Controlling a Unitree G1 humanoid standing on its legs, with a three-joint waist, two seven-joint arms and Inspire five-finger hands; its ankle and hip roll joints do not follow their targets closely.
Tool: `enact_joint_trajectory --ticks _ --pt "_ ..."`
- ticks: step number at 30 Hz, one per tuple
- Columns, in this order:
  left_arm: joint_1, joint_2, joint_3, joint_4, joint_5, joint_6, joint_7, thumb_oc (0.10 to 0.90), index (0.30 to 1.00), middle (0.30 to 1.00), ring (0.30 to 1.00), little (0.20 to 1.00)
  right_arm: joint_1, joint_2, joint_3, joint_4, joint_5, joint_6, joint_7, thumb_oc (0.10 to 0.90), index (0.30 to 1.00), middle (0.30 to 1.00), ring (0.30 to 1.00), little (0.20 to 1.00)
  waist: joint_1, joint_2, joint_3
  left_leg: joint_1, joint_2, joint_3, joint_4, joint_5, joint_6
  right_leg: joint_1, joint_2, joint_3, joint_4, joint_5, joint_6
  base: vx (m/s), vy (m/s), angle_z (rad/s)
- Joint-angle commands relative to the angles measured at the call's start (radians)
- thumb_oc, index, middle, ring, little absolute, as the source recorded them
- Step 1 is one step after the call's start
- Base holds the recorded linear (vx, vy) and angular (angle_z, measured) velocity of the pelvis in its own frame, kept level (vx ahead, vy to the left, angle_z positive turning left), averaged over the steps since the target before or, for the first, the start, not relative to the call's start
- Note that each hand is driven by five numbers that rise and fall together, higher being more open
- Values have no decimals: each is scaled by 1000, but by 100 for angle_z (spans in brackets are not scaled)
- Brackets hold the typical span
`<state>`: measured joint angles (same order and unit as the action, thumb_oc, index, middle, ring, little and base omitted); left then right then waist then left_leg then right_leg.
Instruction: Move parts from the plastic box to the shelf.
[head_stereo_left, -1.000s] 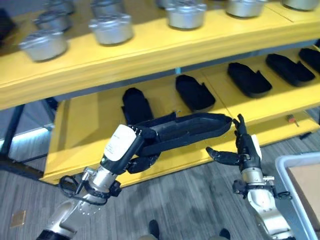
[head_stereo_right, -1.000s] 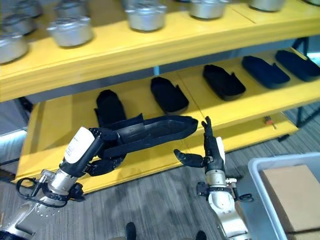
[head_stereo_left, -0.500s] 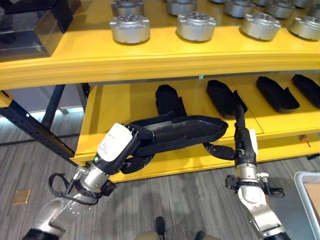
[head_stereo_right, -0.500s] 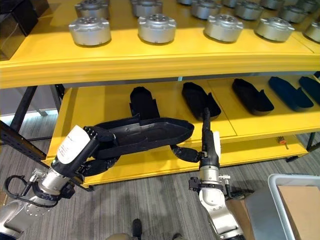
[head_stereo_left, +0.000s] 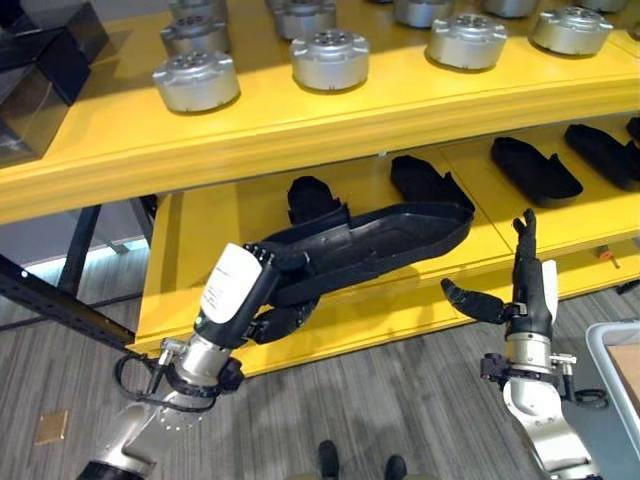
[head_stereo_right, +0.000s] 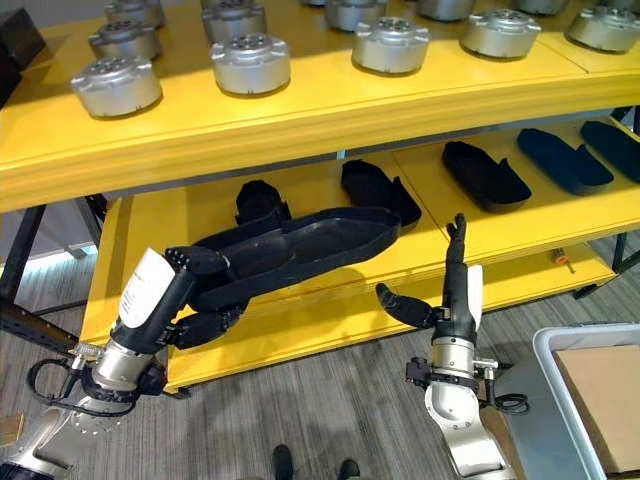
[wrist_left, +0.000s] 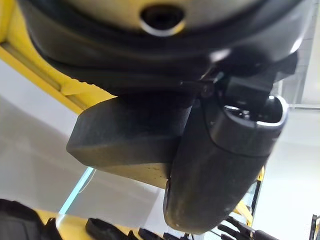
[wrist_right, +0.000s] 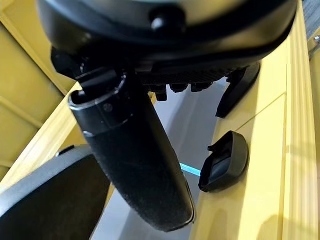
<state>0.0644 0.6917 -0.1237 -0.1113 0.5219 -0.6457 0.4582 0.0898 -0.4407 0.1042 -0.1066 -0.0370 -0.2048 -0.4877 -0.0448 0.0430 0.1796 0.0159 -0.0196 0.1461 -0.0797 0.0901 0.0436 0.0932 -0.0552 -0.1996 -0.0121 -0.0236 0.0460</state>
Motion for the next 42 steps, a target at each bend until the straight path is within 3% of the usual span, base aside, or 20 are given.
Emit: enact_joint_trajectory --ticks 1,7,14,18,19,20,21,22,24,25,34,42 --pt "-72 1 87 -108 -71 17 165 400 300 300 300 300 -94 -47 -9 -85 -58 -126 -38 900 1000 1000 1000 1000 9 -50 -66 79 -26 102 42 -175 -12 -20 23 51 -37 17 41 106 -26 2" --pt "-33 -5 149 -90 -94 56 248 400 300 300 300 300 -93 -63 -31 -98 -62 -141 -61 900 1000 1000 1000 1000 16 -57 -68 81 -30 111 85 -202 -9 -11 17 41 -28 5 35 96 -33 -2" --pt "-14 -44 180 -54 -105 93 262 400 300 300 300 300 -92 -76 -43 -93 -60 -176 -83 900 1000 1000 1000 1000 32 -79 -50 -19 -63 81 347 -288 -14 -11 -3 50 -12 1 11 94 -84 3" --pt "-14 -43 183 -48 -109 100 270 400 300 300 300 300 -90 -91 -56 -84 -42 -189 -74 900 1000 1000 1000 1000 29 -78 -27 -125 -36 75 581 -237 -52 -22 -6 34 11 -18 -15 15 -51 12" --pt "-21 -47 179 -49 -106 116 268 400 300 300 300 300 -91 -93 -55 -81 -42 -196 -65 900 1000 1000 1000 1000 21 -75 -21 -158 7 69 617 -205 -69 -32 -3 34 25 -24 -21 16 12 9" --pt "-24 -49 176 -49 -104 119 270 400 300 300 300 300 -93 -93 -53 -80 -43 -197 -64 900 1000 1000 1000 1000 18 -73 -21 -157 23 71 606 -200 -72 -36 -2 34 29 -26 -22 122 181 -1" --pt "-19 -58 171 -54 -103 136 268 400 300 300 300 300 -98 -89 -47 -86 -49 -189 -48 900 1000 1000 1000 1000 15 -62 -20 -101 68 48 426 -193 -71 -42 -2 54 43 -30 -14 186 288 -24" --pt "7 -57 179 -69 -114 145 265 400 300 300 300 300 -95 -93 -42 -87 -35 -189 -34 900 1000 1000 1000 1000 26 -60 -25 -75 70 -3 266 -169 -73 -38 -6 77 36 -29 -6 211 319 -27" --pt "28 -61 187 -77 -133 133 246 400 300 300 300 300 -88 -98 -43 -85 -20 -194 -34 900 1000 1000 1000 1000 39 -59 -24 -67 95 -49 176 -104 -91 -20 -8 100 27 -31 -2 132 166 -29" --pt "47 -65 198 -82 -146 121 231 400 300 300 300 300 -81 -103 -44 -81 -3 -211 -30 900 1000 1000 1000 1000 49 -60 -17 -92 112 -89 165 -55 -103 -5 -10 123 23 -33 -5 93 114 -40" --pt "31 -73 197 -9 -206 101 186 400 300 300 300 300 -29 -95 -75 -120 -5 -195 -61 900 1000 1000 1000 1000 43 -50 -49 15 118 -83 16 -56 -108 9 -42 73 14 -34 23 59 132 -20" --pt "32 -112 216 31 -311 101 182 400 300 300 300 300 -40 -79 -102 -120 -34 -149 -105 900 1000 1000 1000 1000 57 -63 -69 57 97 -69 -2 -92 -88 14 -56 67 -19 -12 42 32 61 12"
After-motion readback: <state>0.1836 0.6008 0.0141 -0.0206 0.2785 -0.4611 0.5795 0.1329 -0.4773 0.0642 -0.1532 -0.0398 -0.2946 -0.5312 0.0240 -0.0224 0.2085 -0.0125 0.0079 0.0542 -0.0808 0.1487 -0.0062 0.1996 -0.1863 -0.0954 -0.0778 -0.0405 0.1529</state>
